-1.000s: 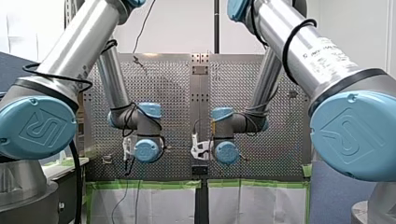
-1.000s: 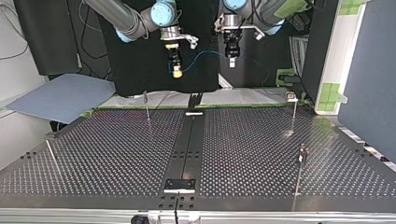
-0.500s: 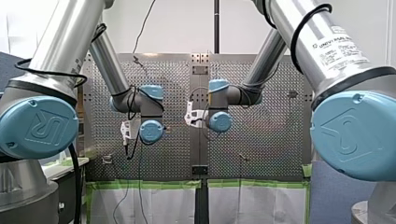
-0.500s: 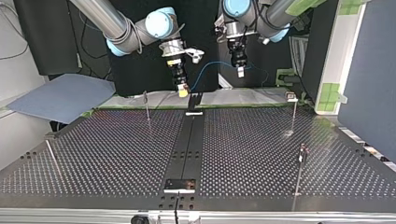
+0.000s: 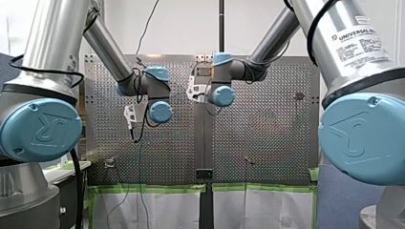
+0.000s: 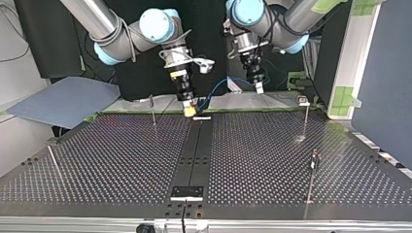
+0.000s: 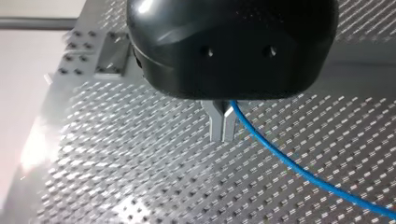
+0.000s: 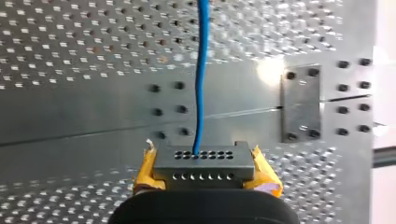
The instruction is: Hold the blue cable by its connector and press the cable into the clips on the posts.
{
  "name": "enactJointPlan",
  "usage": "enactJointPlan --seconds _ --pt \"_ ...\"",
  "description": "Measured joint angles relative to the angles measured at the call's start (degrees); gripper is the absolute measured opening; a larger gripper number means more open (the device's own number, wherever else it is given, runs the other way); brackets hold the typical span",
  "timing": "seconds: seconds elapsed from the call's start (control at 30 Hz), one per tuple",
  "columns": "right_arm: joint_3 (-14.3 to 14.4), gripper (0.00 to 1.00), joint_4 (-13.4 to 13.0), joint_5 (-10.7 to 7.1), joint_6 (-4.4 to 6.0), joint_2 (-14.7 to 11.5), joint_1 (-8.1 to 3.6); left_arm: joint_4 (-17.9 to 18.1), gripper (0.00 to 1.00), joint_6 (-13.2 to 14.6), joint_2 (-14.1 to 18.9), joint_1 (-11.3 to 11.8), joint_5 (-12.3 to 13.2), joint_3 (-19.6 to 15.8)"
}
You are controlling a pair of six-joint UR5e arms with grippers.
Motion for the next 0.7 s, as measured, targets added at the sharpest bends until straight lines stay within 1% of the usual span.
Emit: enactJointPlan --seconds 0.17,0.27,0.33,0.43,0.6,0.7 --pt "-1.3 0.0 2.7 -0.48 0.1 -2.6 -0.04 -2.6 0.0 -0.2 2.6 0.3 -2.2 1.8" --pt "-2.0 0.0 4.5 -1.43 0.15 -3.7 -0.1 -4.2 0.0 -0.7 4.2 0.5 -3.3 3.2" --pt "-2.7 0.0 5.8 -2.37 0.16 -3.9 -0.08 -5.3 0.0 -1.1 5.3 0.7 -4.0 4.2" --pt "-3.8 0.0 7.6 -3.29 0.18 -4.0 -0.02 -7.0 0.0 -1.5 7.0 0.8 -4.5 5.5" --pt "-4.6 0.0 10.3 -3.9 0.18 -4.0 0.03 -10.2 0.0 -2.1 10.1 1.1 -5.1 7.4" --pt "-4.8 0.0 11.8 -4.62 0.18 -4.0 0.01 -12.0 0.0 -2.7 12.0 1.3 -5.6 7.9"
